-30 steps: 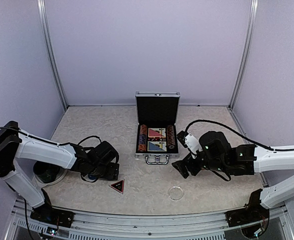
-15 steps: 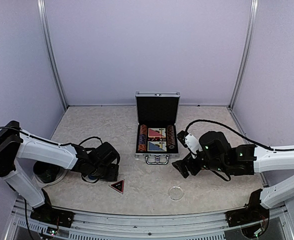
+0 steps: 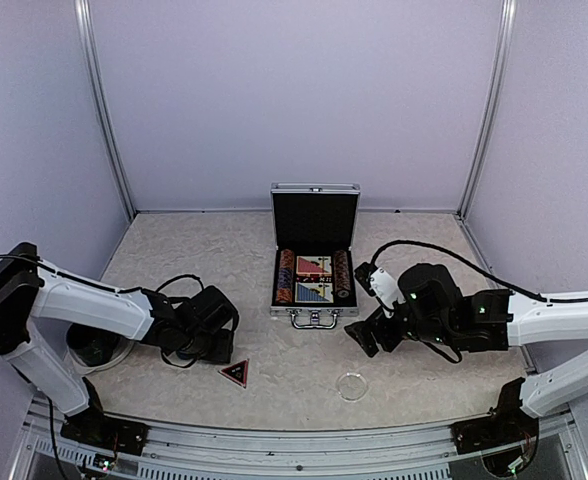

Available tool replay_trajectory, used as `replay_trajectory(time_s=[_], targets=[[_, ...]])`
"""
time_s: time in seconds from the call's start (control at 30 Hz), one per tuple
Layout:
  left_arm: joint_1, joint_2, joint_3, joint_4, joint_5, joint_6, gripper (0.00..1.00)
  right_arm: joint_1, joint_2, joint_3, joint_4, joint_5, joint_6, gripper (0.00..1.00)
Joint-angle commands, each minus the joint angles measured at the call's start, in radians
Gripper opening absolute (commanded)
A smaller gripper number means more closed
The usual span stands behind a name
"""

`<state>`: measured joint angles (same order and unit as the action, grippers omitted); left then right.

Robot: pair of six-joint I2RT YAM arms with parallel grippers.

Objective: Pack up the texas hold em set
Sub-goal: Pick up the pile of poker chips from the pile of poker chips.

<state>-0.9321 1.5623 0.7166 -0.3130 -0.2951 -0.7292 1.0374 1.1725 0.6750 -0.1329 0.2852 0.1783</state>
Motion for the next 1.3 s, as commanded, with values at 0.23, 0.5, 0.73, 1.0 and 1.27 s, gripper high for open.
replay_trajectory(time_s=[0.23, 0.5, 0.73, 1.0, 1.27], targets=[[-0.02, -0.008, -0.048, -0.045, 0.071, -0.024, 0.48, -0.01, -0.016, -0.001, 0.001, 0.008, 0.012, 0.99], [-0.025, -0.008, -0.077, -0.025, 0.105, -0.027, 0.31, -0.01, -0.008, 0.016, -0.009, 0.005, 0.004, 0.99], [-0.025, -0.033, -0.075, -0.024, 0.098, -0.014, 0.0, -0.01, -0.004, 0.026, -0.012, 0.003, 0.0, 0.99], [-0.015, -0.054, -0.012, -0.045, 0.015, 0.03, 0.0, -0.01, 0.006, 0.023, -0.007, -0.003, 0.008, 0.99], [0.012, -0.086, 0.064, -0.057, -0.029, 0.087, 0.0, -0.01, -0.004, 0.02, -0.01, 0.001, 0.018, 0.99]])
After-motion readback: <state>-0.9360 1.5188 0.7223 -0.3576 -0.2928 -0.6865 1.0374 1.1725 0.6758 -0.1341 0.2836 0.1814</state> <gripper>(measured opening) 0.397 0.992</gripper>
